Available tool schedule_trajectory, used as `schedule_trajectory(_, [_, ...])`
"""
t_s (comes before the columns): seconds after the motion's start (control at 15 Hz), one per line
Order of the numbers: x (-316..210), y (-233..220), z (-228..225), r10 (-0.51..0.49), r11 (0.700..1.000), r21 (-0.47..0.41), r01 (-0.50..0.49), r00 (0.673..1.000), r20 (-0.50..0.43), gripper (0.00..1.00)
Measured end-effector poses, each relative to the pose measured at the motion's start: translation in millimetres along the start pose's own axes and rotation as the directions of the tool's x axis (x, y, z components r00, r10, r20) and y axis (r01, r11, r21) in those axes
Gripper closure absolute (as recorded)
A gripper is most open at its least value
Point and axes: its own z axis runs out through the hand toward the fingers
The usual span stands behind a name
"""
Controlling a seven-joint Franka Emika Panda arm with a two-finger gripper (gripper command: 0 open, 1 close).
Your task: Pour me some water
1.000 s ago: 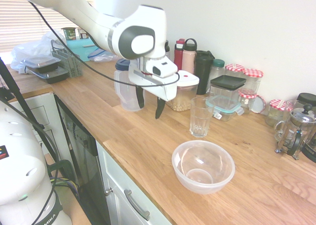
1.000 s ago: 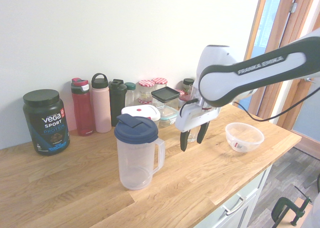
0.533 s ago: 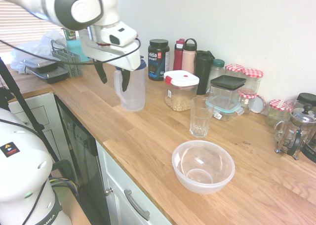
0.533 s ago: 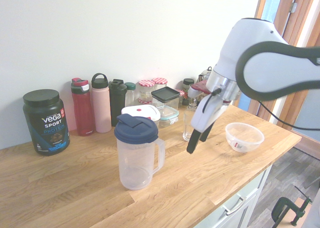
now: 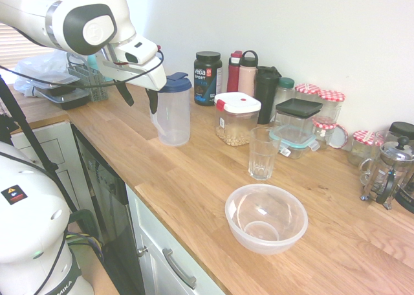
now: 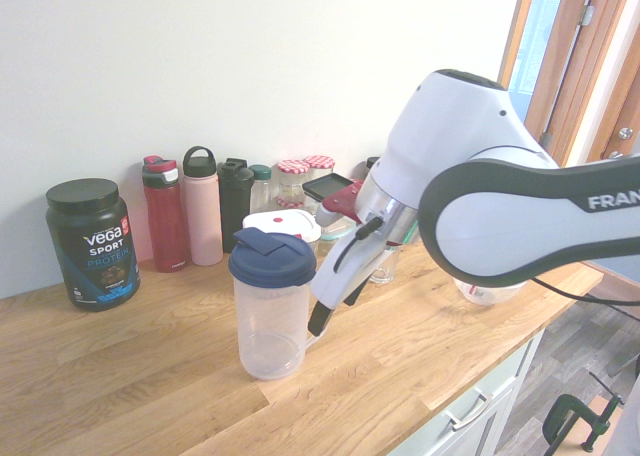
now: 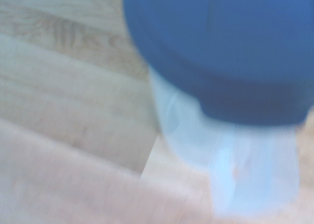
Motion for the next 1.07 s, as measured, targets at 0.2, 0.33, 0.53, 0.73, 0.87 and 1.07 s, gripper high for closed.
schedule_trajectory(0.2, [18.8, -15.0, 3.1, -0.002, 1.0, -0.005, 0.002, 1.0, -0.005, 1.0])
schedule_trajectory(0.33, [21.3, -20.3, 9.9, -0.014, 1.0, -0.016, 0.014, 1.0, 0.004, 1.0])
schedule_trajectory(0.53, [21.0, -19.6, 21.4, -0.02, 0.999, -0.034, 0.02, 1.0, 0.022, 1.0])
schedule_trajectory(0.73, [19.7, -20.0, 24.8, -0.037, 0.998, -0.042, 0.037, 0.999, 0.006, 1.0])
schedule_trajectory(0.87, [18.5, -21.1, 26.9, -0.044, 0.998, -0.046, 0.044, 0.999, 0.0, 1.0])
schedule_trajectory(1.07, [20.1, -22.5, 32.6, -0.052, 0.998, -0.046, 0.052, 0.999, -0.006, 1.0])
